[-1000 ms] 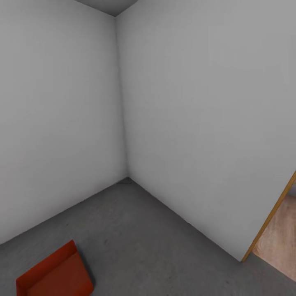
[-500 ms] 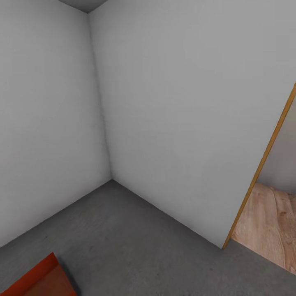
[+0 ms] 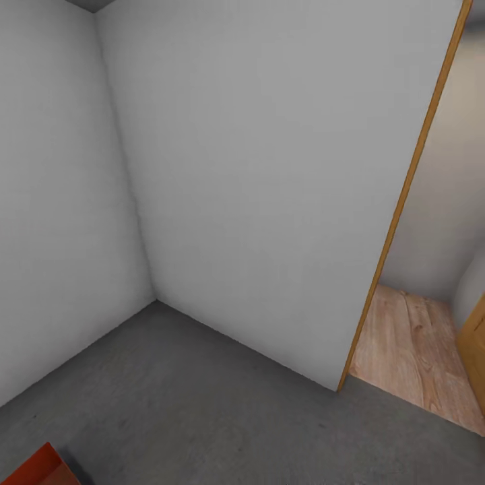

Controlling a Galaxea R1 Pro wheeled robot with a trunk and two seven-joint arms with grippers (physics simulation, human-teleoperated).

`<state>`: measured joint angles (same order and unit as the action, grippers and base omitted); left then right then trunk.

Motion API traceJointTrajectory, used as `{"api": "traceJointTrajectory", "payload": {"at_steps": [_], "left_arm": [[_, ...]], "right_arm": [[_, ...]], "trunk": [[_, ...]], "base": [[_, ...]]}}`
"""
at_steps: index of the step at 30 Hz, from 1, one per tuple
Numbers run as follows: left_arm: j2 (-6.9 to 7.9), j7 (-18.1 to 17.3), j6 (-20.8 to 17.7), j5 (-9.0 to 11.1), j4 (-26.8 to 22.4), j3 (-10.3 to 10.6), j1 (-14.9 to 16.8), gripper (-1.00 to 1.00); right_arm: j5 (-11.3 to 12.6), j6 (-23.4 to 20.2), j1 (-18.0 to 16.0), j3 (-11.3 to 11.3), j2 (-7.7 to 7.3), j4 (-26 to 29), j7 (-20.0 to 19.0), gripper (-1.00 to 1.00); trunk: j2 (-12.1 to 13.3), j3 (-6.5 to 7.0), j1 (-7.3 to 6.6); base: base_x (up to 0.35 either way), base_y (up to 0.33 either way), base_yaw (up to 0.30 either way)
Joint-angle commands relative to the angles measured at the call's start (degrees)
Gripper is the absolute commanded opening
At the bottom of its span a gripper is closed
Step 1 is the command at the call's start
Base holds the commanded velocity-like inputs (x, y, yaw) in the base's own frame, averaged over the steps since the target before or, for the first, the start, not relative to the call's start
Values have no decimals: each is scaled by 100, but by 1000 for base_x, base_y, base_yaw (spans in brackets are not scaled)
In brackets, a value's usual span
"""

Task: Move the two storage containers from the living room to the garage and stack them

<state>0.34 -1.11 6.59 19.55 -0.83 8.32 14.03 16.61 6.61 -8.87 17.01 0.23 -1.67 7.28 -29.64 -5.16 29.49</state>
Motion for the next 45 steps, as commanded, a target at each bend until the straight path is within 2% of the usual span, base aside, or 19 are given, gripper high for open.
{"api": "traceJointTrajectory", "payload": {"at_steps": [1,45], "left_arm": [[1,-12,18,57,4,48,3,100],[1,-12,18,57,4,47,3,100]], "right_arm": [[53,32,-9,48,3,-18,2,100],[44,25,-9,48,3,-18,2,100]], "trunk": [[-10,-11,2],[-10,-51,2]], "base": [[0,0,-294],[0,0,-292]]}}
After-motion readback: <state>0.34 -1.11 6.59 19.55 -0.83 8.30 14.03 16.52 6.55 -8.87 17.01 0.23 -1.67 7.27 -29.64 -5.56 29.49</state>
